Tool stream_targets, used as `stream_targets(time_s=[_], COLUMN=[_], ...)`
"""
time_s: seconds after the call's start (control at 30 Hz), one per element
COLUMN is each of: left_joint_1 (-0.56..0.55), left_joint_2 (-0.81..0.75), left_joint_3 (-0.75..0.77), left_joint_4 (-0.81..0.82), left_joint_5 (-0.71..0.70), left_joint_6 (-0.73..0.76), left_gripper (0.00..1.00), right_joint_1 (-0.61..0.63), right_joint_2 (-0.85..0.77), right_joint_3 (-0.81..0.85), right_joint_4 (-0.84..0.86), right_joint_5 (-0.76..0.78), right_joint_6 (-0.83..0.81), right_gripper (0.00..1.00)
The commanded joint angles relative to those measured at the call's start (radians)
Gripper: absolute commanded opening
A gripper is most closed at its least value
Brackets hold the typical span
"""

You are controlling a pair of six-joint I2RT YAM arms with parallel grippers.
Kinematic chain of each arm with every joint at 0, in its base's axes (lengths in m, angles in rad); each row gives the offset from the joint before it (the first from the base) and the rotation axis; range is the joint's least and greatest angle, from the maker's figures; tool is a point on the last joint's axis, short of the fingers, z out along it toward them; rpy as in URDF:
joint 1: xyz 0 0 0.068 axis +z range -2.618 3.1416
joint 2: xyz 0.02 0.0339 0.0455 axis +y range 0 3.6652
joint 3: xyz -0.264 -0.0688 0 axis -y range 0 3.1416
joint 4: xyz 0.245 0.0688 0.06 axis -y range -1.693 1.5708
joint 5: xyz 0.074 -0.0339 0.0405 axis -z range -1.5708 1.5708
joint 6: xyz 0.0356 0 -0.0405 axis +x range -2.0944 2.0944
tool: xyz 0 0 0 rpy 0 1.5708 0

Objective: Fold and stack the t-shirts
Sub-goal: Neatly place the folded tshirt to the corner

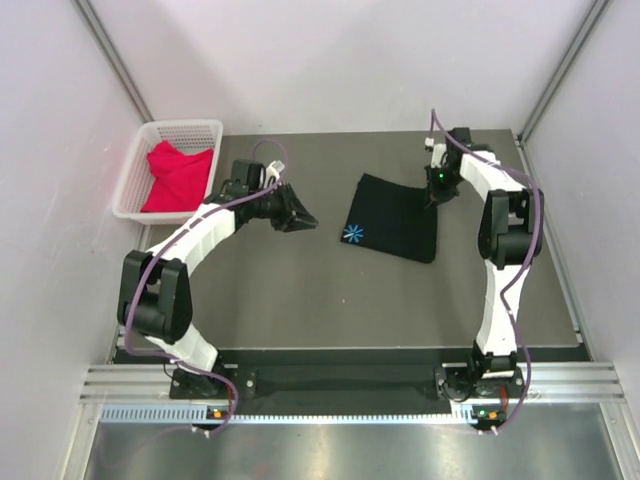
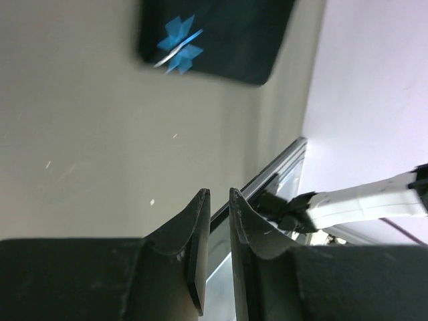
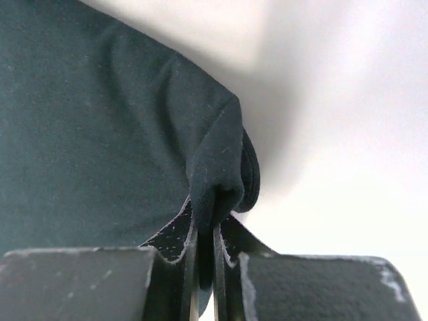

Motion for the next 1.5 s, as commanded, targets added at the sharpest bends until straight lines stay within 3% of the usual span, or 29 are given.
stream_targets(time_s=[0.0, 0.2, 0.47, 0.77, 1.03, 1.47], left_joint_1=[0.003, 0.005, 0.006, 0.009, 0.011, 0.011], left_joint_2=[-0.071, -0.034, 0.061, 0.145, 0.188, 0.247], left_joint_3=[-0.036, 0.027, 0.050, 0.122, 0.136, 0.176], left_joint_4=[-0.076, -0.172, -0.178, -0.215, -0.216, -0.209], left_joint_5=[-0.064, -0.124, -0.114, -0.124, -0.122, -0.107], left_joint_6=[0.086, 0.225, 0.268, 0.281, 0.266, 0.254], left_gripper=[0.23, 0.23, 0.23, 0.23, 0.23, 0.23], right_joint_1=[-0.084, -0.134, -0.177, -0.223, -0.269, -0.255], right_joint_2=[-0.017, 0.148, 0.262, 0.311, 0.404, 0.456], right_joint_3=[0.116, 0.416, 0.579, 0.541, 0.627, 0.658], right_joint_4=[-0.047, -0.021, 0.185, 0.471, 0.544, 0.654], right_joint_5=[0.256, 0.488, 0.467, 0.494, 0.464, 0.436], right_joint_6=[-0.163, -0.290, -0.433, -0.311, -0.122, -0.155], right_gripper=[0.00, 0.00, 0.00, 0.00, 0.00, 0.00])
